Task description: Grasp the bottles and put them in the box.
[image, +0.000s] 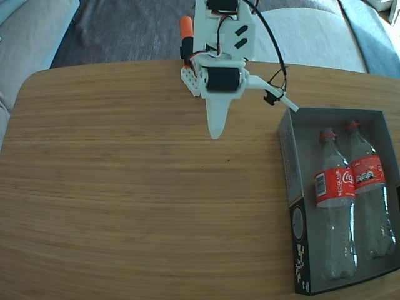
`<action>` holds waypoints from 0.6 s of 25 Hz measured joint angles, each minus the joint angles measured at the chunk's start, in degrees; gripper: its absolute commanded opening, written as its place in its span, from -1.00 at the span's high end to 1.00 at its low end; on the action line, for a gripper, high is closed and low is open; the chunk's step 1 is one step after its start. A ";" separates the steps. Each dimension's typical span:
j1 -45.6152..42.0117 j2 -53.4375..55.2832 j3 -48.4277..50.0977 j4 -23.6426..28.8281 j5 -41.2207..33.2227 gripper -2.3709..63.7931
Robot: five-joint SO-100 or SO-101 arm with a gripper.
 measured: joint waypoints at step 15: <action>0.09 8.35 8.17 0.00 12.66 0.94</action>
